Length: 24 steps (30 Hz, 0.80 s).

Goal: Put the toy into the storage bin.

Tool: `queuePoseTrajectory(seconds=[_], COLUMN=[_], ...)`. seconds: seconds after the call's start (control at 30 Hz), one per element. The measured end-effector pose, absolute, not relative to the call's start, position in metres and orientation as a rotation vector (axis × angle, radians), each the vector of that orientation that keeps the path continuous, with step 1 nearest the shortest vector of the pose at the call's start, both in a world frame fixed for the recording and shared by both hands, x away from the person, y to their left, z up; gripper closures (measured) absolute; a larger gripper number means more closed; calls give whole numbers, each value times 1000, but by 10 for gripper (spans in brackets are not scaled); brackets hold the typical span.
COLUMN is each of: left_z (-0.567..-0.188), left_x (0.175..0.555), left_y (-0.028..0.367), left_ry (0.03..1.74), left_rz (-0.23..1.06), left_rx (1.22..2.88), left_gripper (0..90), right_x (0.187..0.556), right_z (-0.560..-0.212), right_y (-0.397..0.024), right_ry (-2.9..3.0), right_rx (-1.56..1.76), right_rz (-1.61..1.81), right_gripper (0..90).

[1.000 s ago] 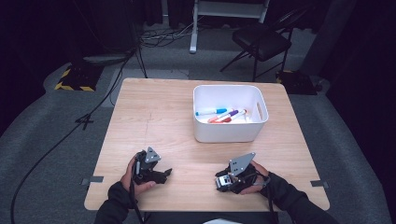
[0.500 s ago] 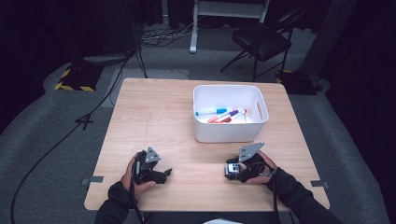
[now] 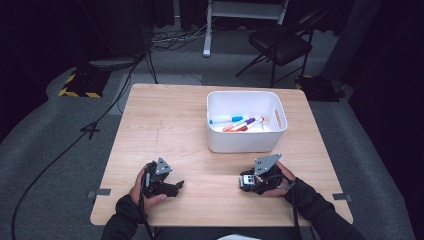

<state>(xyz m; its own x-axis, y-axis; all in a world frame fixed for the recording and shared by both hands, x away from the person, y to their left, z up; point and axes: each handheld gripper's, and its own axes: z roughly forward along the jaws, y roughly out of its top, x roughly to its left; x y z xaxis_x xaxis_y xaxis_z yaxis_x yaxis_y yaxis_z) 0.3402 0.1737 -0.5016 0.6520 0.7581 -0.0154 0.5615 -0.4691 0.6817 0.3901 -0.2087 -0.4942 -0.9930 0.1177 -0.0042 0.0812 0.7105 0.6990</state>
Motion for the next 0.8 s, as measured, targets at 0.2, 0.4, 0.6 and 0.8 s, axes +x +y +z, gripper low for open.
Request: queuePoseTrajectory(seconds=[0.2, 0.4, 0.6, 0.8], left_z=[-502, -502, -502, -502], left_x=[340, 340, 340, 340], left_y=[174, 174, 174, 174], left_ry=[1016, 1016, 1015, 1015], left_rz=[379, 382, 381, 381], left_rx=[2202, 2202, 2202, 2202], left_gripper=[143, 143, 143, 143], right_x=[391, 390, 392, 390], right_z=[-489, -475, -465, -453], right_y=[-212, -225, -235, -237], right_ry=[2839, 2733, 2640, 2606], right_rx=[223, 336, 357, 359], right_rz=[1224, 1340, 1413, 1401], right_gripper=[481, 481, 483, 483])
